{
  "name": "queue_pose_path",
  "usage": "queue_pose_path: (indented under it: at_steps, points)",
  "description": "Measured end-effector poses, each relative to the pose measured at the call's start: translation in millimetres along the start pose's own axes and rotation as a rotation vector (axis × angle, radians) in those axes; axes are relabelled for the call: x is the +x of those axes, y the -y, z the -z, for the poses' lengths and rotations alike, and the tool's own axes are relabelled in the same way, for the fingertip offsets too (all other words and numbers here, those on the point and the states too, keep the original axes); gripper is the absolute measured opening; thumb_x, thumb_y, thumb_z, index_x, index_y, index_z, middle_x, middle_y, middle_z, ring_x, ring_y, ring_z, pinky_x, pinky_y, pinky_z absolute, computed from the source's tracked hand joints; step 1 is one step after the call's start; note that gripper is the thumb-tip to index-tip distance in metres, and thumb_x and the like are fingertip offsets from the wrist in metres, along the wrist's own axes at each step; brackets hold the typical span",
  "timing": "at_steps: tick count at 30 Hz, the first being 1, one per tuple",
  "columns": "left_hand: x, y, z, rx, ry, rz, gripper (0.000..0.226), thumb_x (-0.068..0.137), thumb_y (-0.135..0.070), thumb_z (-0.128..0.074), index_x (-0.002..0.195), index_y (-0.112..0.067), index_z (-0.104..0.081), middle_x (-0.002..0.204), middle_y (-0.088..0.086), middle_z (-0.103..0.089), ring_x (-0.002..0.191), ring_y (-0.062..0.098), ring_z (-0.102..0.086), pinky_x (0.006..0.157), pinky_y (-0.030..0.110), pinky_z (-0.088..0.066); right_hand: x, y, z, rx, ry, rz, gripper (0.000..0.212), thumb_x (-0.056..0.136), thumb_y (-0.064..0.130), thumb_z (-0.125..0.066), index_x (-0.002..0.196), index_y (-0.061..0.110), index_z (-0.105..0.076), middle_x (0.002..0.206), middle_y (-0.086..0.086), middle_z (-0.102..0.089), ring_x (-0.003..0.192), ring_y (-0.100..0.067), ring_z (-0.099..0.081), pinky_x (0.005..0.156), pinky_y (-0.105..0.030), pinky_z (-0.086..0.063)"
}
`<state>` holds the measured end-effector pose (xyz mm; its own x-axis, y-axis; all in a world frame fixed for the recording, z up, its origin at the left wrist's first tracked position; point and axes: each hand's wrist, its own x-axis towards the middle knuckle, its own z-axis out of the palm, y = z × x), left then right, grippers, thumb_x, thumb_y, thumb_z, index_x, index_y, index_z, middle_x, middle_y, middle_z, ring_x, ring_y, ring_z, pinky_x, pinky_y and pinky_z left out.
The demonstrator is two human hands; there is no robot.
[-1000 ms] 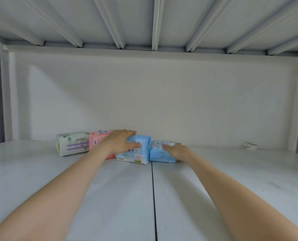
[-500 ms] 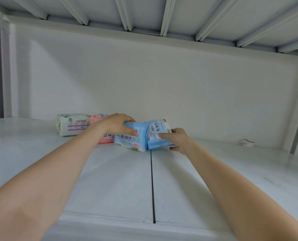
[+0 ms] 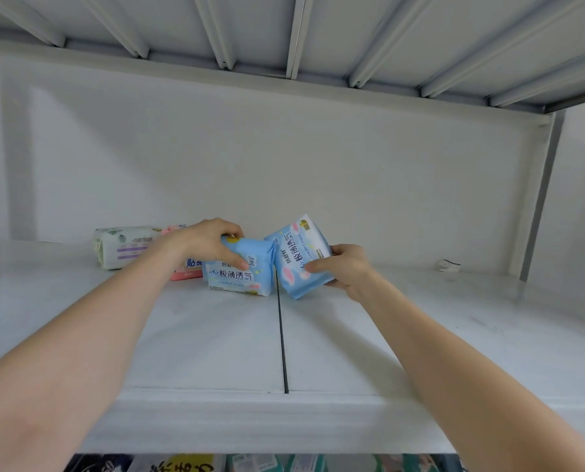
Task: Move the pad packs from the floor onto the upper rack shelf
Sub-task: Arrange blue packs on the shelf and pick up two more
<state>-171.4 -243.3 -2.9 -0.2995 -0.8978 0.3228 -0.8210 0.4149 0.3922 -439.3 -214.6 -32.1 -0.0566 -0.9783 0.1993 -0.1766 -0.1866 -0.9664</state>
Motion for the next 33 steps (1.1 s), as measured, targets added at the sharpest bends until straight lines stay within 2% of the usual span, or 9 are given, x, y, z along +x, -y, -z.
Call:
queue_pose_path:
  at_steps: [4,7,10,14,19,24,28,30,33]
  points:
    - [-19.7,-11.6,-2.8,-0.007,-0.035,-0.006,0.042,0.063,-0.038,-0.088,0.097,-0.029,-0.065,0.098,-0.010,-0.061,0.094,0.014,-0.058,0.077,0.029,-0.045,-24.9,1.8,9.7,0.034,-0.022,0.023,0.043,0.066,-0.006,-0.080,0.098,0.010,-0.056,0.090,-0.002,-0.065,0.076,-0.019,-0.064,0.068,-0.030,-0.056]
    - [-40.8,-18.3,-0.9,-0.048,-0.083,-0.018,0.041,0.063,-0.028,-0.089,0.096,-0.033,-0.066,0.097,-0.013,-0.066,0.092,0.011,-0.060,0.075,0.024,-0.046,-39.5,0.1,15.1,0.056,-0.051,0.042,0.053,0.065,-0.005,-0.081,0.107,0.011,-0.054,0.101,-0.007,-0.066,0.084,-0.025,-0.066,0.070,-0.033,-0.056]
    - [-62.8,-20.0,3.5,-0.118,-0.147,0.005,0.042,0.059,-0.028,-0.091,0.093,-0.036,-0.068,0.102,-0.011,-0.069,0.096,0.012,-0.064,0.084,0.032,-0.053,-55.0,-0.2,15.4,0.057,-0.070,0.066,0.061,0.061,-0.003,-0.083,0.113,0.012,-0.055,0.108,-0.011,-0.067,0.094,-0.030,-0.068,0.081,-0.041,-0.058]
    - [-97.0,-28.8,7.8,-0.251,-0.254,0.042,0.053,0.061,-0.024,-0.091,0.109,-0.026,-0.069,0.101,-0.006,-0.069,0.096,0.018,-0.066,0.073,0.034,-0.056,-81.6,6.0,12.7,0.085,-0.085,0.101,0.059,0.061,-0.004,-0.083,0.109,0.014,-0.055,0.108,-0.011,-0.066,0.094,-0.030,-0.068,0.085,-0.045,-0.057]
    - [-140.7,-40.3,15.3,-0.365,-0.363,0.032,0.049,0.061,-0.024,-0.092,0.104,-0.021,-0.070,0.098,0.000,-0.071,0.095,0.023,-0.068,0.075,0.045,-0.059,-116.8,14.0,11.3,0.096,-0.142,0.147,0.058,0.058,-0.001,-0.086,0.107,0.013,-0.058,0.104,-0.009,-0.067,0.094,-0.028,-0.068,0.088,-0.047,-0.056]
    - [-177.5,-58.4,20.3,-0.484,-0.388,0.010,0.046,0.063,-0.022,-0.090,0.104,-0.024,-0.069,0.101,0.002,-0.071,0.091,0.020,-0.069,0.065,0.041,-0.061,-158.6,20.4,15.7,0.130,-0.212,0.193,0.060,0.057,0.003,-0.087,0.109,0.012,-0.060,0.104,-0.009,-0.068,0.093,-0.026,-0.069,0.087,-0.046,-0.056]
    - [-204.0,-78.3,19.0,-0.488,-0.387,-0.038,0.046,0.063,-0.023,-0.090,0.103,-0.024,-0.069,0.099,0.000,-0.070,0.085,0.017,-0.067,0.057,0.030,-0.053,-197.0,17.6,22.7,0.156,-0.261,0.217,0.055,0.056,0.006,-0.087,0.103,0.016,-0.061,0.103,-0.008,-0.069,0.091,-0.025,-0.070,0.087,-0.045,-0.057]
    - [-221.0,-88.8,17.9,-0.480,-0.397,-0.068,0.042,0.063,-0.023,-0.090,0.099,-0.026,-0.068,0.098,-0.002,-0.071,0.084,0.014,-0.065,0.064,0.031,-0.053,-217.3,15.5,26.8,0.186,-0.267,0.228,0.052,0.058,0.005,-0.086,0.103,0.016,-0.060,0.103,-0.008,-0.070,0.092,-0.025,-0.070,0.087,-0.045,-0.056]
    - [-251.2,-103.9,14.0,-0.456,-0.416,-0.097,0.039,0.063,-0.023,-0.090,0.095,-0.028,-0.069,0.097,-0.006,-0.071,0.088,0.012,-0.065,0.083,0.036,-0.056,-247.8,10.7,34.1,0.230,-0.264,0.227,0.053,0.062,0.003,-0.084,0.107,0.012,-0.060,0.103,-0.009,-0.070,0.093,-0.025,-0.070,0.088,-0.046,-0.056]
